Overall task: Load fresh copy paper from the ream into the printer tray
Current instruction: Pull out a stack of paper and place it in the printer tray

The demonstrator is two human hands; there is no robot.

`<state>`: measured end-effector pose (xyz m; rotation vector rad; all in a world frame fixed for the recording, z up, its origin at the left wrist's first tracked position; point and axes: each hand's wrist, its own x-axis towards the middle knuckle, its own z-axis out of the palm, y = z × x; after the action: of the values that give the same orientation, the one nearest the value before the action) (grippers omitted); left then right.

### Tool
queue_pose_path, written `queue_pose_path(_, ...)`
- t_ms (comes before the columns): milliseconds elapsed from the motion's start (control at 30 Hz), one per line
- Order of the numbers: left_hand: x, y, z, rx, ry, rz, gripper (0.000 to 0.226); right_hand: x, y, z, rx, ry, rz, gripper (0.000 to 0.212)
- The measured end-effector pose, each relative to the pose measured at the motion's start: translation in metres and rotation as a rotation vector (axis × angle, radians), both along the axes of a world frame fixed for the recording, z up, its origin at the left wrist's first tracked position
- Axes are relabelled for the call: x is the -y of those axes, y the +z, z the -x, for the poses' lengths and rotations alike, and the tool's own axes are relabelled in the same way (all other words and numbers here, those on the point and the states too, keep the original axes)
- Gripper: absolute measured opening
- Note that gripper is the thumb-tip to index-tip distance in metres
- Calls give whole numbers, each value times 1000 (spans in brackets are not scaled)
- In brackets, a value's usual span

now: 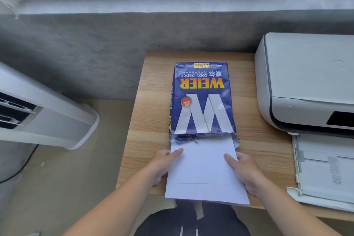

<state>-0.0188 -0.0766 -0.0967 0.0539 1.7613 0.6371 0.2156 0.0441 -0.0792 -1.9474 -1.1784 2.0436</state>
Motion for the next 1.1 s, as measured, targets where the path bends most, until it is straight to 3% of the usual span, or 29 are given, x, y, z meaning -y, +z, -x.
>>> queue_pose_path(100, 0, -1, -6, 11, -21, -1, 59, 15, 10, -11, -21, 5, 6, 21)
queue_pose_path(233, 6, -2, -20, -125, -87, -115, 34, 32, 20, -23, -20, -2, -25, 20)
queue_pose_path(567, 15, 20, -44, -283, -91, -231, 17, 24, 40, -40, -64, 71, -16, 16)
queue_pose_path(1100, 46, 85, -194, -436, 275, -289, 12, -12, 72, -138, -154, 414, -56, 20)
